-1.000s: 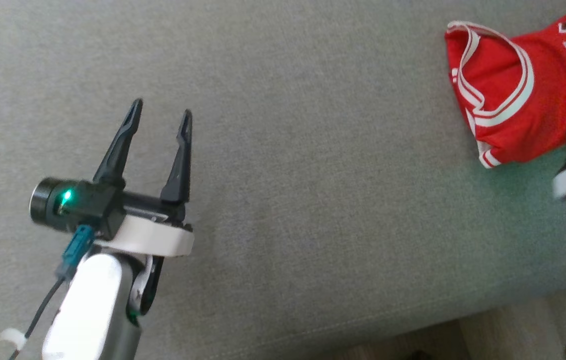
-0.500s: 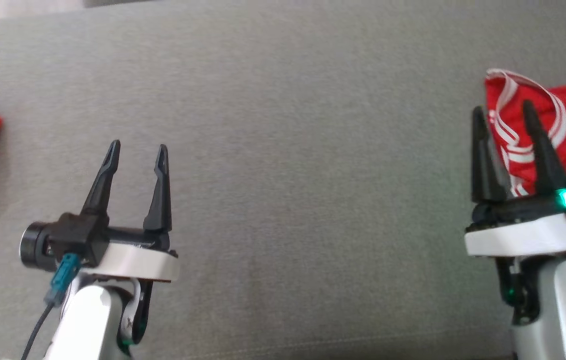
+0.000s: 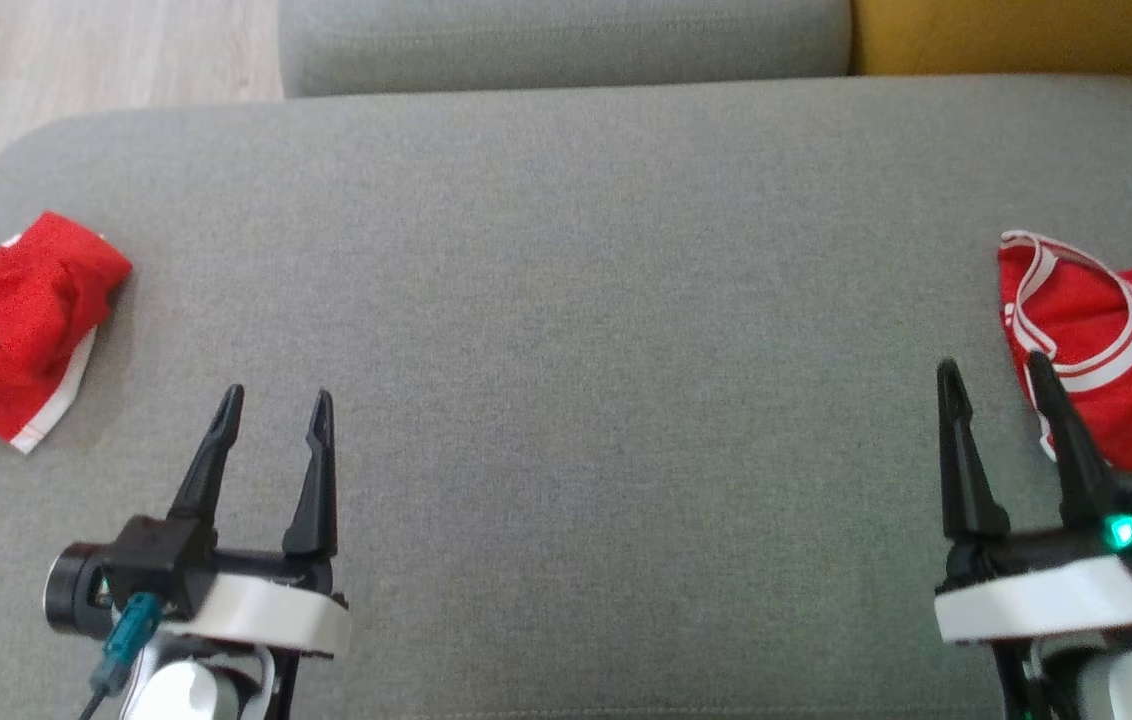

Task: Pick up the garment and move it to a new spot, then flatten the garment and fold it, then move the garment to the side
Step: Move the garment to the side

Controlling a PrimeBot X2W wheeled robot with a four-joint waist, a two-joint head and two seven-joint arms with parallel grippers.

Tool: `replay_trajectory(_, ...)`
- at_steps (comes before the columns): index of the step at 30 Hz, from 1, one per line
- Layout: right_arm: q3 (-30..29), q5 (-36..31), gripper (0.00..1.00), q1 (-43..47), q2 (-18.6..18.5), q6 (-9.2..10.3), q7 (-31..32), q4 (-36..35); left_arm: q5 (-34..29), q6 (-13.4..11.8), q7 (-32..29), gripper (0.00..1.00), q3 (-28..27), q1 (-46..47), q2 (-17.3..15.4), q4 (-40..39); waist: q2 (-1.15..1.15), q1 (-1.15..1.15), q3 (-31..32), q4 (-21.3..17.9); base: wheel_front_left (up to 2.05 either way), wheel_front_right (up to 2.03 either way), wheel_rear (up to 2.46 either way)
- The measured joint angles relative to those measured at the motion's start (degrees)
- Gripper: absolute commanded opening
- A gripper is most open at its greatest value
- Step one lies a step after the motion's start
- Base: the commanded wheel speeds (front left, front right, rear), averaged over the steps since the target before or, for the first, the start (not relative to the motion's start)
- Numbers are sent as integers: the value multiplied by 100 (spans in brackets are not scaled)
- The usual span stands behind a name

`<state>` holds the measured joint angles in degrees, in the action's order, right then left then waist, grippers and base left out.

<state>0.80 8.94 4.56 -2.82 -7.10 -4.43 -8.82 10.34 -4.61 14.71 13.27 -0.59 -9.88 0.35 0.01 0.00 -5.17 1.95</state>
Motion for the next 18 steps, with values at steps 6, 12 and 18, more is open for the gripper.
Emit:
replay_trajectory(6,-75,10,100,352,13,0,74,-70,-1,15,-1,100,77,-190,-67,41,0,0,269,-5,0,0,0)
replay_trajectory(12,-96,16,100,593,19,0,136,-115,-1,12,-58,100,123,-406,-76,71,0,0,518,4,0,0,0)
replay_trajectory(18,-116,16,100,666,23,0,154,-220,0,7,-103,100,144,-483,-110,70,0,0,589,23,0,0,0)
